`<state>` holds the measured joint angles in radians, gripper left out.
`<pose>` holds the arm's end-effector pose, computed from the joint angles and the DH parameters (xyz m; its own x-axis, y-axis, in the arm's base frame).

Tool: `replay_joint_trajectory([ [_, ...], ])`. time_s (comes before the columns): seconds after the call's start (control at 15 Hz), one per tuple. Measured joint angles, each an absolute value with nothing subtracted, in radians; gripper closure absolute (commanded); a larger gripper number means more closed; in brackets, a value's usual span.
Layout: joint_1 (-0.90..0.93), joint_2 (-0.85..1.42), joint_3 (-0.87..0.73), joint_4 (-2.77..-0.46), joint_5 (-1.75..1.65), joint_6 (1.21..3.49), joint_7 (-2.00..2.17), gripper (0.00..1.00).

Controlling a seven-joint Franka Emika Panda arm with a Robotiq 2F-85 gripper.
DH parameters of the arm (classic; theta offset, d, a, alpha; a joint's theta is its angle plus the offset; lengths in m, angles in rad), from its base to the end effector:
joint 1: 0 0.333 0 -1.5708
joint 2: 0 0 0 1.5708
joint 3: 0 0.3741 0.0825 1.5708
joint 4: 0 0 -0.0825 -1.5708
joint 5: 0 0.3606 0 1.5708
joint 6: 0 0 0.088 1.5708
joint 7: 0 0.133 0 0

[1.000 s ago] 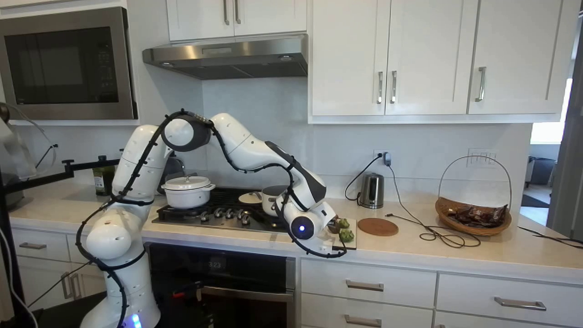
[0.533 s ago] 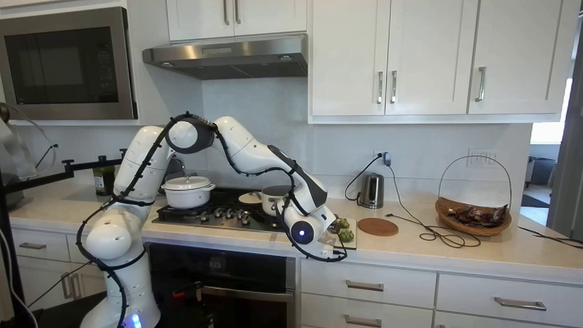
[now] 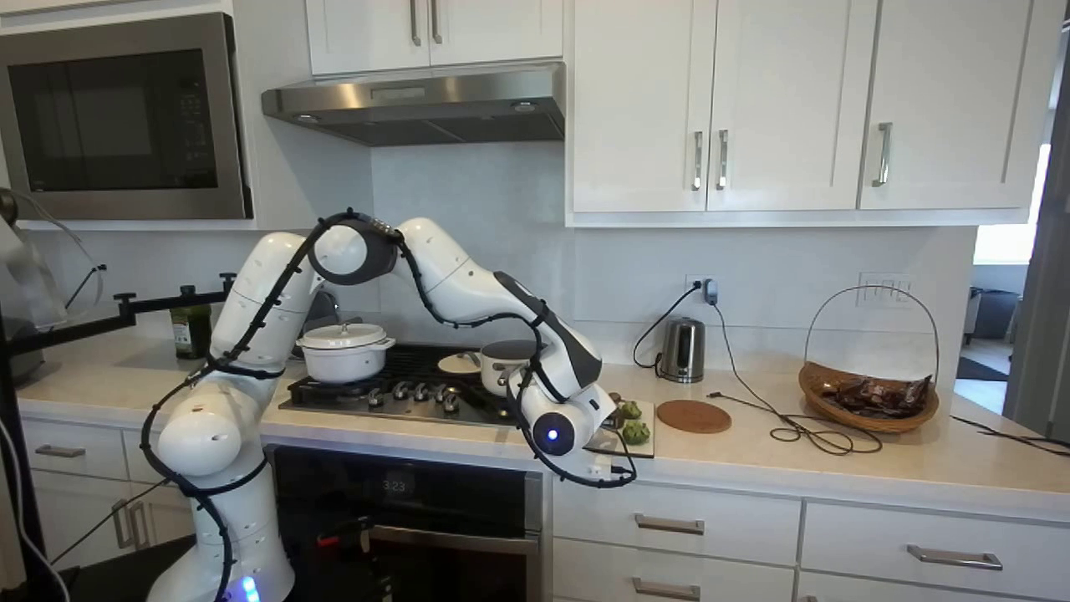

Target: Pour contents from the clear cup into the white pot

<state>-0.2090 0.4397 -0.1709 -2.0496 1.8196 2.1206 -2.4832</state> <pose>0.6012 -0.1619 0.2940 0.2418 0.2489 0.9379 0.6278 -0.7771 0.0443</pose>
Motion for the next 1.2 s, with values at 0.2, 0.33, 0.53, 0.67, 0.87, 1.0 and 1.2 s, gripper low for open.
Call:
replay_joint_trajectory([
  [0.2,-0.209,0.451,-0.171,-2.049,1.832,2.121,-2.495,0.65],
  [0.33,-0.209,0.457,-0.171,-2.047,1.834,2.121,-2.496,0.65],
  [0.53,-0.209,0.462,-0.171,-2.04,1.84,2.121,-2.496,0.07],
  [0.67,-0.209,0.464,-0.171,-2.036,1.85,2.121,-2.496,0.0],
  [0.87,-0.209,0.465,-0.171,-2.03,1.861,2.121,-2.5,0.0],
  [1.0,-0.208,0.465,-0.171,-2.026,1.869,2.121,-2.508,0.0],
  [1.2,-0.208,0.465,-0.171,-2.024,1.872,2.121,-2.51,0.0],
])
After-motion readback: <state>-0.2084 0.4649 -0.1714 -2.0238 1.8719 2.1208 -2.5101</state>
